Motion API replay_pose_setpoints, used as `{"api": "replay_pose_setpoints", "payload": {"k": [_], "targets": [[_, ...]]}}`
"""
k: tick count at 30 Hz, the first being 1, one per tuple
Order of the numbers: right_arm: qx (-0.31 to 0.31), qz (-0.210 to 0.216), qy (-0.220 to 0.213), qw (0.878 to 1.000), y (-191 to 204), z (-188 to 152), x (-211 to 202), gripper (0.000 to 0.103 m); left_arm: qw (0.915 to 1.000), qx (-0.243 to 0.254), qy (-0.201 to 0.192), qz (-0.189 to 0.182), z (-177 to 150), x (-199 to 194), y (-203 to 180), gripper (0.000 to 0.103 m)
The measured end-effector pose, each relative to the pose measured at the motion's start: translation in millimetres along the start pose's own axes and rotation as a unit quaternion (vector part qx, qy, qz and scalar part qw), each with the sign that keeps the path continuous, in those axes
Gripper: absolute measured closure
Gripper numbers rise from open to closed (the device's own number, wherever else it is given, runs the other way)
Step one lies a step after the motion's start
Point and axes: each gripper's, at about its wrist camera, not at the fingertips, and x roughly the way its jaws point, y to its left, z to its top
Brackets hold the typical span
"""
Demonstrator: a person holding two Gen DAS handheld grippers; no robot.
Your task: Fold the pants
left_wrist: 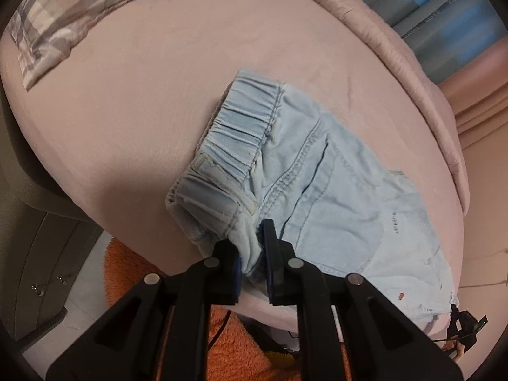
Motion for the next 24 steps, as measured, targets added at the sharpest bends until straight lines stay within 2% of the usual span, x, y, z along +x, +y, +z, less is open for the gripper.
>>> {"api": "replay_pose_setpoints", "payload": {"k": [3,5,8,9,12,14,16,18,20,21,22,23,24], "targets": [[-0.026,-0.024,-0.014,0.999,-2.0,-9.0,-20.2,0.100,0.9999,-0.009,0.011,-0.004,0.4,8.4,7.3,0.090],[-0.030,-0.040,0.000,0.999,-11.4,-14.0,-13.2,0.100,0.9996,-0.015,0.024,0.000,-0.8,15.9,9.5,0.091],[-0.002,-0.065,0.037,0.997,-32.0,-19.8,12.7,0.100,0.9998,0.007,0.013,0.010,-0.6,4.4,1.3,0.091],[0.000,-0.065,0.035,0.997,-35.3,-18.6,10.1,0.100,0.9999,0.008,0.009,0.009,-0.6,0.0,0.7,0.091],[-0.023,-0.081,0.014,0.996,-27.3,-16.8,-2.5,0.100,0.9998,0.006,0.018,0.007,-2.6,9.9,4.9,0.090],[-0.028,-0.091,0.020,0.995,-26.1,-15.8,1.2,0.100,0.9996,0.001,0.026,0.013,-4.5,22.5,9.8,0.087],[-0.037,-0.113,0.037,0.992,-26.6,-19.2,12.9,0.100,0.9997,0.002,0.018,0.015,-4.3,20.0,7.6,0.085],[-0.066,-0.144,0.030,0.987,-18.3,-23.9,11.8,0.100,0.9995,0.017,0.019,0.019,-3.3,16.3,3.3,0.084],[-0.101,-0.178,0.023,0.979,-6.4,-26.2,7.6,0.099,0.9985,0.035,0.023,0.035,-0.8,10.2,-0.5,0.074],[-0.120,-0.193,0.019,0.974,0.2,-27.0,4.0,0.097,0.9982,0.039,0.017,0.041,1.5,5.3,-2.2,0.062],[-0.130,-0.199,0.015,0.971,6.1,-27.2,0.3,0.091,0.9982,0.041,0.004,0.043,4.2,-1.7,-2.6,0.050],[-0.143,-0.199,0.011,0.969,15.6,-28.2,-3.3,0.085,0.9983,0.040,-0.013,0.039,7.4,-9.9,-1.8,0.046],[-0.157,-0.190,0.006,0.969,26.7,-29.9,-8.5,0.069,0.9983,0.038,-0.028,0.035,10.8,-16.1,-1.3,0.040]]}}
